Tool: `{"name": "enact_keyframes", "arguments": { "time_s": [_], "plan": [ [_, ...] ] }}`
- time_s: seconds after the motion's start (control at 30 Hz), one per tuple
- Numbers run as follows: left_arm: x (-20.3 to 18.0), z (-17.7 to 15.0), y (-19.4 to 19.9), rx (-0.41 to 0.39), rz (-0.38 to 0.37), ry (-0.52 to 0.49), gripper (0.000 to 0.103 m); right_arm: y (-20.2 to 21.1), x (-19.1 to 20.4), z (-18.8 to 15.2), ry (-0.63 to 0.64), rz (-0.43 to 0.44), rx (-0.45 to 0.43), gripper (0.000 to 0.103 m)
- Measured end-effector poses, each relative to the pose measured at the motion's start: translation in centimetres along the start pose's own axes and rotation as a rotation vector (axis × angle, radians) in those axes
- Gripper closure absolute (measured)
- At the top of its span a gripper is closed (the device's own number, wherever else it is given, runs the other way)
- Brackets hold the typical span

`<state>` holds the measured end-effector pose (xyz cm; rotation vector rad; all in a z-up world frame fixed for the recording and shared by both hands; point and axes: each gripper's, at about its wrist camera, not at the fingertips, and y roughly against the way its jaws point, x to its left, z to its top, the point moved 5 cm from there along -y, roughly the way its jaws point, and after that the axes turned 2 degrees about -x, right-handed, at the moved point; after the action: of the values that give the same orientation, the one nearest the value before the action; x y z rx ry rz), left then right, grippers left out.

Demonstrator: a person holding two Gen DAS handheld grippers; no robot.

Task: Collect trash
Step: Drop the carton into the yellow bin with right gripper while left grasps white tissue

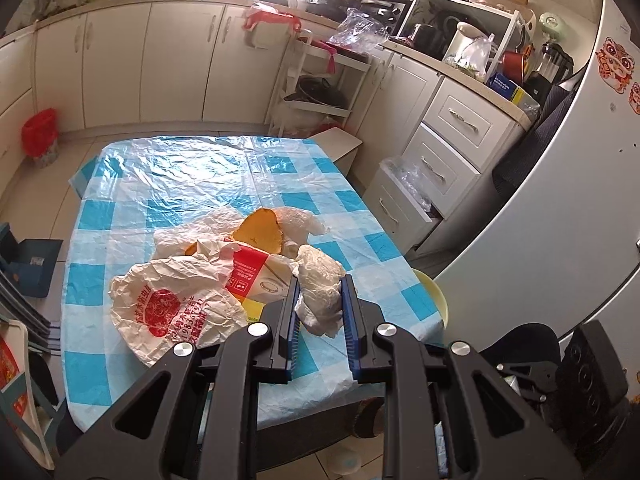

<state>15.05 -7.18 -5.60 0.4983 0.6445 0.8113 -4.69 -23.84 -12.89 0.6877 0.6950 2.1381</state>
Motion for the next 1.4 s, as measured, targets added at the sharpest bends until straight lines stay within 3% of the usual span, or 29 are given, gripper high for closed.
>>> {"name": "enact_keyframes", "arguments": {
  "time_s": [0.17,0.33,0.57,0.87,1.0,1.1,1.17,1.27,1.4],
  "plan": [
    [-1.8,-0.3,1.3,-0.030,0.010,-0.021,0.085,5.7,-3.8,-0.5,-0.266,0.019,-0.243,0.042],
    [-5.1,-0.8,2.2,-0.059,0.023,-0.091,0.085,7.8,-6.6,-0.8,-0.368,-0.055,-0.390,0.042],
    [-9.2,-1.4,3.0,-0.083,0.051,-0.198,0.085,10.9,-8.6,0.0,-0.376,-0.134,-0.478,0.042],
    [-12.3,-1.5,2.0,-0.073,0.055,-0.268,0.085,12.7,-11.2,-1.0,-0.503,-0.171,-0.537,0.042],
    [-13.7,-0.6,0.0,-0.054,0.009,-0.266,0.084,13.4,-12.5,-0.2,-0.502,-0.279,-0.502,0.041],
    [-15.1,0.3,-3.2,-0.015,-0.065,-0.227,0.084,13.8,-15.8,0.2,-0.563,-0.388,-0.453,0.041],
    [-15.9,0.7,-6.6,0.026,-0.119,-0.186,0.084,13.8,-19.1,-0.4,-0.641,-0.468,-0.402,0.041],
    [-17.8,0.5,-12.3,0.091,-0.143,-0.170,0.084,13.5,-25.1,-2.7,-0.837,-0.594,-0.303,0.041],
    [-21.2,-0.8,-19.2,0.171,-0.167,-0.168,0.084,12.2,-30.4,-5.6,-0.991,-0.653,-0.197,0.042]
  ]
}}
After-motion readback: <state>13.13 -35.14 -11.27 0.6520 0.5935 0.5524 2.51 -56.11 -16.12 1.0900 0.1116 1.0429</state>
